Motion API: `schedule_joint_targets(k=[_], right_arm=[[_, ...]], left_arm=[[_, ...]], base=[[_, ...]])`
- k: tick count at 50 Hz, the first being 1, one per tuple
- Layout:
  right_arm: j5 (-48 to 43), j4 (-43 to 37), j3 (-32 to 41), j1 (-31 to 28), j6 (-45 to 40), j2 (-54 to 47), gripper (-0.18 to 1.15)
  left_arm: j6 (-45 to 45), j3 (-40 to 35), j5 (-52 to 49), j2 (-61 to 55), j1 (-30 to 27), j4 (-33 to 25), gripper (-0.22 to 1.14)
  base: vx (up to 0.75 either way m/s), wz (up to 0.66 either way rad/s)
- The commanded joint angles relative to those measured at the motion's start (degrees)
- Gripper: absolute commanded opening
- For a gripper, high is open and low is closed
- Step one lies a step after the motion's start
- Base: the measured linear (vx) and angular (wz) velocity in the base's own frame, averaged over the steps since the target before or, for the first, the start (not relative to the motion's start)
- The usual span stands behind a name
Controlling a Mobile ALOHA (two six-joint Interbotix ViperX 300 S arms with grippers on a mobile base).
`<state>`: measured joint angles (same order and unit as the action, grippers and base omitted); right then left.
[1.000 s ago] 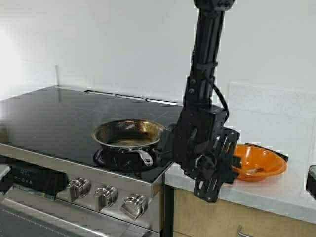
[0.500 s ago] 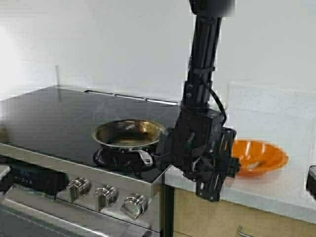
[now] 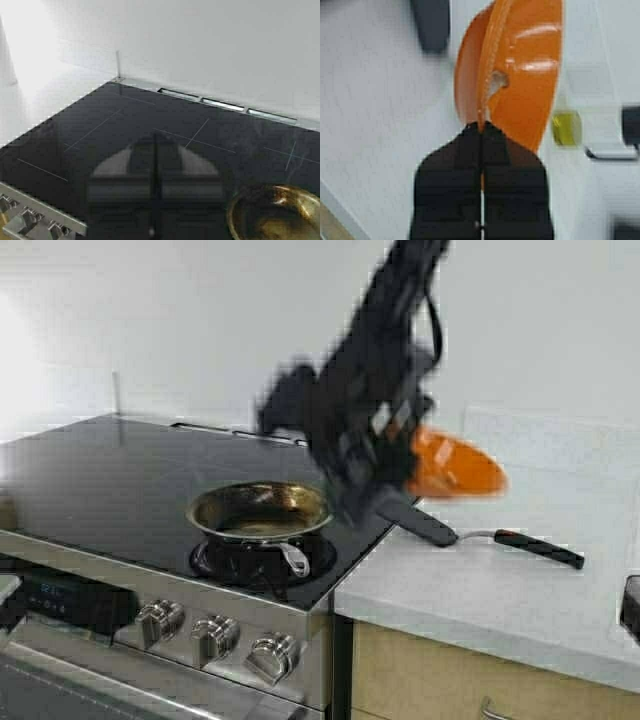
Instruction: Add oil to the pan and cook the shrimp and serve it
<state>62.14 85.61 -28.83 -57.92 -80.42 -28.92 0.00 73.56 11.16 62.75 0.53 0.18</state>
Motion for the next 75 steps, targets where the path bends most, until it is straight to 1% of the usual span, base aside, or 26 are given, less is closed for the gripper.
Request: schedule_joint_targets(k=[1, 6, 11, 16, 28, 36, 46, 51, 57, 67, 75], right_arm=[[-4.6, 0.0, 3.3, -0.1, 2.5, 7.3, 0.05], [-7.6, -0.5, 7.2, -0.1, 6.7, 8.5, 0.05], [-11.4, -2.5, 11.1, 0.0, 9.1, 8.8, 0.05], [-15.7, -3.2, 14.3, 0.0, 10.0, 8.5, 0.05], [-22.4, -4.2, 21.5, 0.7, 10.4, 6.1, 0.05], [-31.0, -8.8, 24.2, 3.3, 9.5, 5.4, 0.05], [-38.1, -12.7, 25.2, 6.9, 9.3, 4.1, 0.05], [-46.9, -13.5, 25.0, 9.8, 6.3, 3.7, 0.05], [-55.7, -16.3, 25.2, 13.1, 6.0, 2.6, 0.05], [-67.3, -24.5, 25.0, 18.7, 7.5, -0.4, 0.05], [-83.1, -32.9, 23.6, 23.4, 10.1, -3.4, 0.05]], left_arm=[[-0.1, -0.9, 0.4, -0.4, 0.0, 0.1, 0.03], [-0.1, -0.9, 0.3, -0.4, 0.0, 0.1, 0.03], [-0.1, -0.9, 0.3, -0.4, 0.0, 0.1, 0.03], [-0.1, -0.9, 0.3, -0.4, 0.0, 0.1, 0.03], [-0.1, -1.0, 0.4, -0.4, 0.0, 0.1, 0.03], [-0.2, -1.0, 0.4, -0.4, 0.0, 0.1, 0.03], [-0.2, -1.0, 0.4, -0.3, 0.0, 0.1, 0.03], [-0.2, -1.0, 0.3, -0.3, 0.0, 0.0, 0.03], [-0.2, -1.0, 0.4, -0.3, 0.0, 0.0, 0.03], [-0.2, -1.0, 0.3, -0.3, 0.0, 0.1, 0.03], [-0.2, -0.9, 0.4, -0.3, 0.0, 0.0, 0.03]], base=[[0.0, 0.0], [0.0, 0.0], [0.0, 0.0], [0.0, 0.0], [0.0, 0.0], [0.0, 0.0], [0.0, 0.0], [0.0, 0.0], [0.0, 0.0], [0.0, 0.0], [0.0, 0.0]])
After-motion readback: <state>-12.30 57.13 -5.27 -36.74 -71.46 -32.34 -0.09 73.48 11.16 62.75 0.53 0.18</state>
